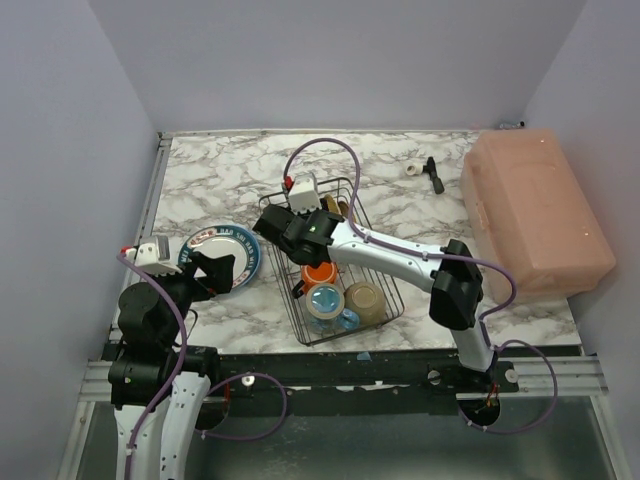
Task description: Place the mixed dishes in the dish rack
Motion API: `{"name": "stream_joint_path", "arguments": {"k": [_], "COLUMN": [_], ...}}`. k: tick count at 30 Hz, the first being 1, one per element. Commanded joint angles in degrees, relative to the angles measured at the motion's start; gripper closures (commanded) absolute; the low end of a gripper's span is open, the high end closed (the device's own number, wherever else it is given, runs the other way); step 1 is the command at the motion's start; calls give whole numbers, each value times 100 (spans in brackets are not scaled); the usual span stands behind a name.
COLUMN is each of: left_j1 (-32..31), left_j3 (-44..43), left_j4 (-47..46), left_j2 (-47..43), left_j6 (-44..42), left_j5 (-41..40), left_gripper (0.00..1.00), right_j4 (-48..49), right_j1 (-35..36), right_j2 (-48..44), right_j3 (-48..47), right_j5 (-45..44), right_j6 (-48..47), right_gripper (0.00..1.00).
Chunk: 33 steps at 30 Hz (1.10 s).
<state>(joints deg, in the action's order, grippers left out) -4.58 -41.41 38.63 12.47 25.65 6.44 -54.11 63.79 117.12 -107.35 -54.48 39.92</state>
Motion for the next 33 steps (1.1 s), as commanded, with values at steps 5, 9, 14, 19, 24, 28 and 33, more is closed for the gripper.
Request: {"name": "stream_joint_path", "arguments": {"k": [5,9,14,19,24,28,33], "left_j1": [58,80,104,194,221,223,280], "left_j3": [91,98,81,70,71,88,88], "left_j4": [-141,-128,-128,-120,-101,-125,-152], "left_j2": [78,83,287,453,420,395,521], "left_j6": [-69,-69,-60,-60,-51,-60,-69], "left_j5": [117,112,164,188,156,187,291], "left_gripper": [5,5,5,5,5,5,5], "right_j4": [333,695,1779,2594,2318,2013,1581], "right_j1": [7,3,5,7,1,2,44], "right_j2": [-399,-734,-1006,-676,-146,-264,-682], "right_j3": [190,561,1089,856,359,717,1388], "right_j5": [371,618,644,665,124,180,455], "right_j6": [-495,-626,-1262,-2102,-1996,-1446,-328], "right_gripper": [33,26,25,31,58,76,95]}}
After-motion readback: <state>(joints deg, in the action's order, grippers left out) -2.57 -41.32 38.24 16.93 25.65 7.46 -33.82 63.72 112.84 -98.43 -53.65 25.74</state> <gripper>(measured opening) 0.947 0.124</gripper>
